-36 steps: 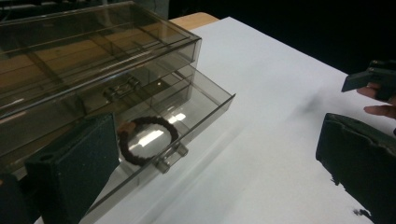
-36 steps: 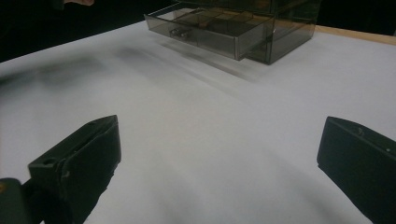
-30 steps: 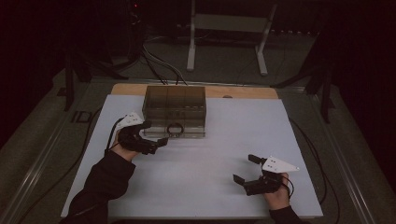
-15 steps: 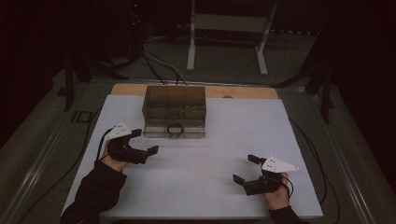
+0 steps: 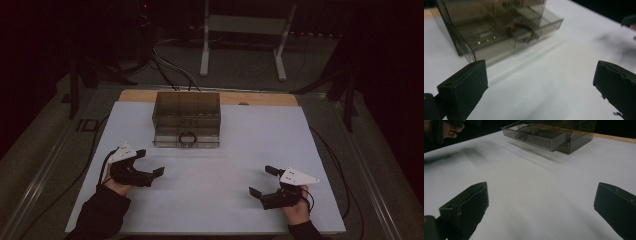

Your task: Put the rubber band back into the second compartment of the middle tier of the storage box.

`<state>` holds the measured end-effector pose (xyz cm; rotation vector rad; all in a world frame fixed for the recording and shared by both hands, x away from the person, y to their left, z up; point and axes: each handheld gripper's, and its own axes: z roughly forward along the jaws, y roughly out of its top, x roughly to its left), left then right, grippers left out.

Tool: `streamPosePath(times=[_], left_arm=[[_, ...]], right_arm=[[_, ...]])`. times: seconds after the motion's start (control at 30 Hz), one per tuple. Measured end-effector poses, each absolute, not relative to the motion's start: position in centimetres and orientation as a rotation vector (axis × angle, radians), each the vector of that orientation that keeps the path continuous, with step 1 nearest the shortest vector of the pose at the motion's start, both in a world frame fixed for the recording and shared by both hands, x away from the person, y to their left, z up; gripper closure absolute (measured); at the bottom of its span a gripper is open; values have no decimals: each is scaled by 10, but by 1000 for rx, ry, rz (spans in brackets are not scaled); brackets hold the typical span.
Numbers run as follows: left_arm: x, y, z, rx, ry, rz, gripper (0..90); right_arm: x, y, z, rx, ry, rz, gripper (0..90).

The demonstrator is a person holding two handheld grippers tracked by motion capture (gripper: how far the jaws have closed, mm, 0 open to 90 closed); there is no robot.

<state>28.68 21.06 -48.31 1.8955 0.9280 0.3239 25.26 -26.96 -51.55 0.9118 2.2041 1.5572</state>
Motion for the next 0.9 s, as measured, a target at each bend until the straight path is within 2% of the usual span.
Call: streamPosePath(times=[0.4, 0.9], left_arm=[[268, 219, -504, 1915, 967, 374, 4], [247, 233, -510, 1881, 984, 442, 4]], right_arm=[[253, -270, -516, 914, 2202, 1563, 0], [253, -269, -516, 911, 2207, 1560, 0]])
